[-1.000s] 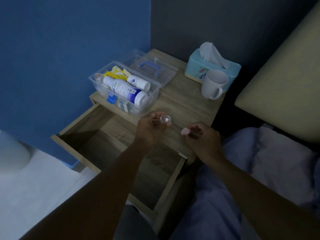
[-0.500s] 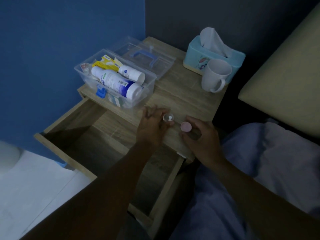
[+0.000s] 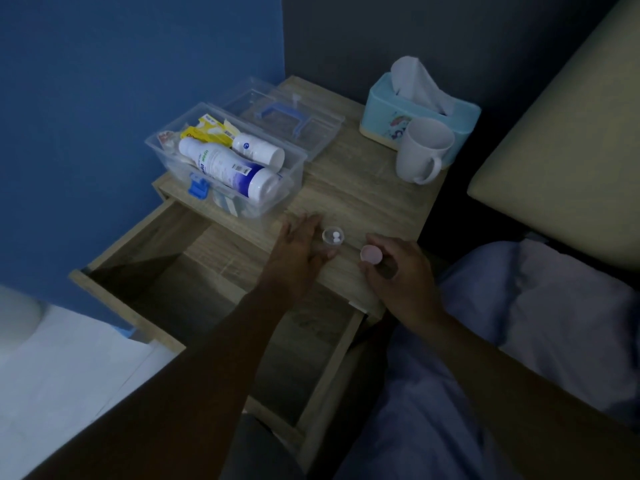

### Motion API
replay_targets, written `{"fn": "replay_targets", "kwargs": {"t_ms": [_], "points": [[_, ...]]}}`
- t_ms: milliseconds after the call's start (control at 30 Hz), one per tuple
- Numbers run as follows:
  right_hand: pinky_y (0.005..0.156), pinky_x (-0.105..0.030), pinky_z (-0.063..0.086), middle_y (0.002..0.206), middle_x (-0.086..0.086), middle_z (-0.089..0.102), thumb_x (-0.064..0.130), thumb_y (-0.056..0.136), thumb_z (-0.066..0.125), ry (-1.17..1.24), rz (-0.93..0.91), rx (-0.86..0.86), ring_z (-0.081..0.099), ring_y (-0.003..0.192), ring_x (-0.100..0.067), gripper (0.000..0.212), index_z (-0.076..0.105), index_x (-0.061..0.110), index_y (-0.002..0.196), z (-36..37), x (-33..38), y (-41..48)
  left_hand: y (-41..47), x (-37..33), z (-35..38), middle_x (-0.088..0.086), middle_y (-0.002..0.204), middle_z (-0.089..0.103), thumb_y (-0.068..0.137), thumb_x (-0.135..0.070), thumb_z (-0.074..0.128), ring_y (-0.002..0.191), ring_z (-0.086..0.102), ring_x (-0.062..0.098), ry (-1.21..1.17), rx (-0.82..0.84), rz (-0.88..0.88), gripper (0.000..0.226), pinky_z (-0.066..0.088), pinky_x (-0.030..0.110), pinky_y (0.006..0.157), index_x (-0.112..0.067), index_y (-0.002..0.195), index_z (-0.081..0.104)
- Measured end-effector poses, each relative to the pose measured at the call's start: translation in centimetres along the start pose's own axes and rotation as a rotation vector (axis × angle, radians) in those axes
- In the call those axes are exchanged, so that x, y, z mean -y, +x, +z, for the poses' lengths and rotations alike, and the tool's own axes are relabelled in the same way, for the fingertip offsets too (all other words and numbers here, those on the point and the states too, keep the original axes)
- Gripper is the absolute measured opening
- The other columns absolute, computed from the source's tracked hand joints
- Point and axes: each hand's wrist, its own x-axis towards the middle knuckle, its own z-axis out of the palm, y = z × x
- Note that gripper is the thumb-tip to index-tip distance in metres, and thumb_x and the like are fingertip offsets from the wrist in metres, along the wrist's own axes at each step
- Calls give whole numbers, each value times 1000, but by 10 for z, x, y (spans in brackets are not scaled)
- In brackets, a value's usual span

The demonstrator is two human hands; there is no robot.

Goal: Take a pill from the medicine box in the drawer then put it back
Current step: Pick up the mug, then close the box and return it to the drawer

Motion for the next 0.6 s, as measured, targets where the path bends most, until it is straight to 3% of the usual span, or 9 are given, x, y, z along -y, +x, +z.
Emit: {"fn": "replay_targets", "kwargs": {"t_ms": [100,267,400,600], "points": [[90,-24,41,115,5,69,29,85,73,4,13,10,58,105,-15,37,67,20,121,-2,4,2,-4,4,-6,7,161,23,99,-35,46,150,11,19,103,42,32,60,7,34,120,-15,152,27],[91,-30,51,108,10,62,34,77,74,20,63,-66,62,103,-18,44,67,21,118,-11,14,15,-10,5,1,11,165,3,104,-39,24,152,-1,22,454,56,48,61,0,37,123,-10,156,10],[79,-20,43,96,-9,70,21,80,66,-50,-33,-253,55,92,-9,23,70,10,100,-32,21,57,-14,2,5,13,164,3,103,-39,16,152,1,22,591,20,9,62,4,39,123,-8,156,7],[102,-40,43,134,-16,50,22,85,64,-182,66,-245,44,125,-29,54,49,7,135,-64,18,135,-12,4,1,13,164,2,103,-39,13,152,0,22,669,64,45,62,4,39,122,-9,156,4]]}}
